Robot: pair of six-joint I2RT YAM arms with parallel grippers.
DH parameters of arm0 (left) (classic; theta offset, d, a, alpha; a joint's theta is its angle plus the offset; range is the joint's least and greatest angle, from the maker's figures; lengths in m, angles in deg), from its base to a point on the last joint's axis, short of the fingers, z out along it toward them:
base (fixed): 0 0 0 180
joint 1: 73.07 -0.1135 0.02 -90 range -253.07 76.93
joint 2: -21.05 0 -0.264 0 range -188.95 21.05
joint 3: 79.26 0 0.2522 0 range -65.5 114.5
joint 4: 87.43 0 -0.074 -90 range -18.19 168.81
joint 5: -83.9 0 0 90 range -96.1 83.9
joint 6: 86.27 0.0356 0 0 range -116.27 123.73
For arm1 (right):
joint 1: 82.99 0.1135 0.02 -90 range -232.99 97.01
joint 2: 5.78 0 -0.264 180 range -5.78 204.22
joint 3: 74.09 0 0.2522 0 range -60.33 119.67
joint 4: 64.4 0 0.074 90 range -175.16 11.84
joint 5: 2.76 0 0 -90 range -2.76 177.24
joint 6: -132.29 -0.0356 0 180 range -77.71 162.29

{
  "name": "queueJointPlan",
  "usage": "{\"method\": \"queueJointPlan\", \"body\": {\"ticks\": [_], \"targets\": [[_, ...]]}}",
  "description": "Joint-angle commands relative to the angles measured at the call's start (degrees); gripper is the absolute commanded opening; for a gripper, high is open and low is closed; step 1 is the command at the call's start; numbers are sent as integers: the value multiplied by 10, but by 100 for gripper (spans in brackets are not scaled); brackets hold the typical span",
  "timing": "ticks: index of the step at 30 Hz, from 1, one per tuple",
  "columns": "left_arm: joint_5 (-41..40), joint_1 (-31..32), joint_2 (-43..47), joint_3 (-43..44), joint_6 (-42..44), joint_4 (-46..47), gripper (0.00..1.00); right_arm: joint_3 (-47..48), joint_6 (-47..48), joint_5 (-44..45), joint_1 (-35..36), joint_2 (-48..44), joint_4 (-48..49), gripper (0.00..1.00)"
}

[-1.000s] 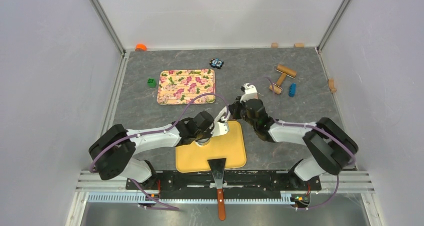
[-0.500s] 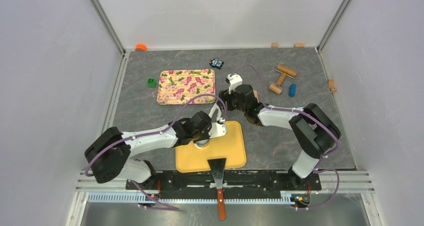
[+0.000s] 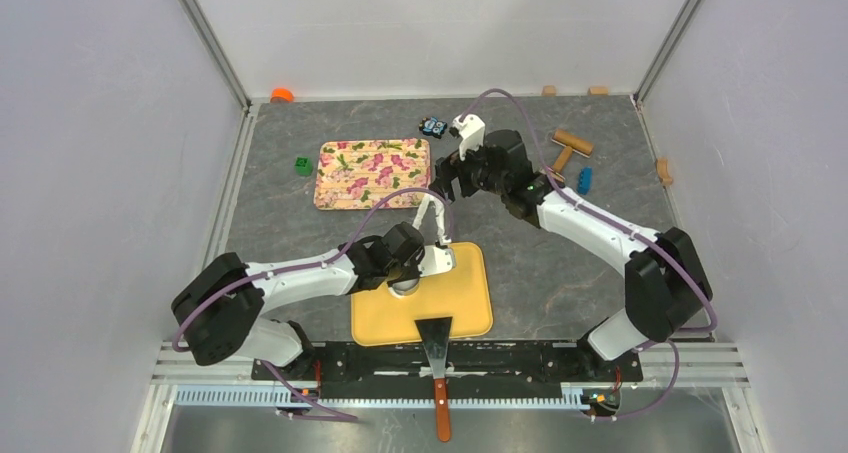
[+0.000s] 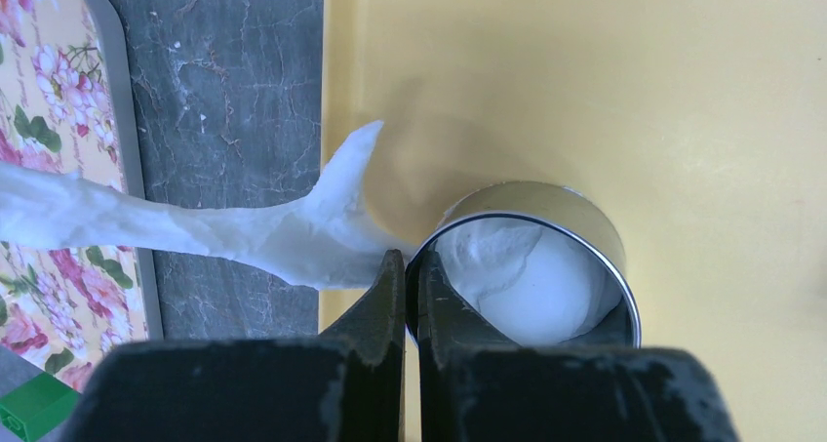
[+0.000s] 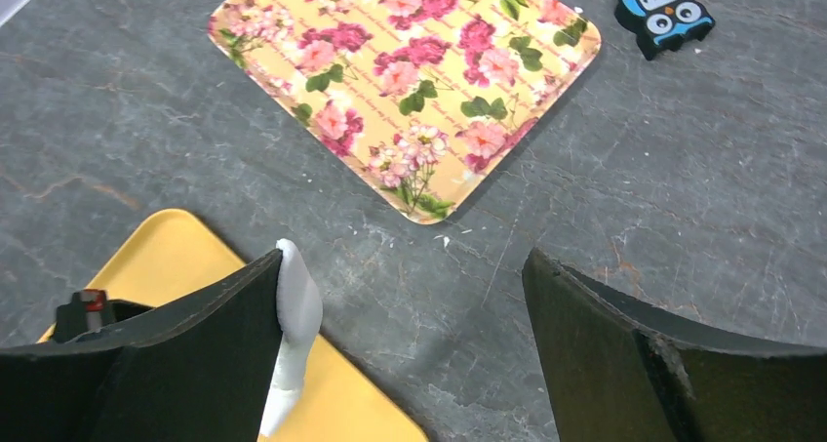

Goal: Roll out the dumpling wrappers from the dough
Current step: Remove the dumpling wrapper from the work surface.

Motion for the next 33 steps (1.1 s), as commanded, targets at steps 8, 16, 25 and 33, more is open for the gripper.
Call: {"method": "queueJointPlan", "body": {"ticks": [8, 16, 25, 33], "targets": [[30, 3, -16, -20, 6, -85, 2, 103, 34, -179, -53, 17, -148, 90], [29, 3, -14, -22, 6, -85, 2, 51, -19, -156, -173, -2, -139, 89], [29, 3, -16, -22, 6, -85, 2, 27, 32, 36, -217, 0, -216, 89], [29, 3, -19, -21, 6, -86, 2, 9, 87, 299, -158, -4, -219, 90]]}}
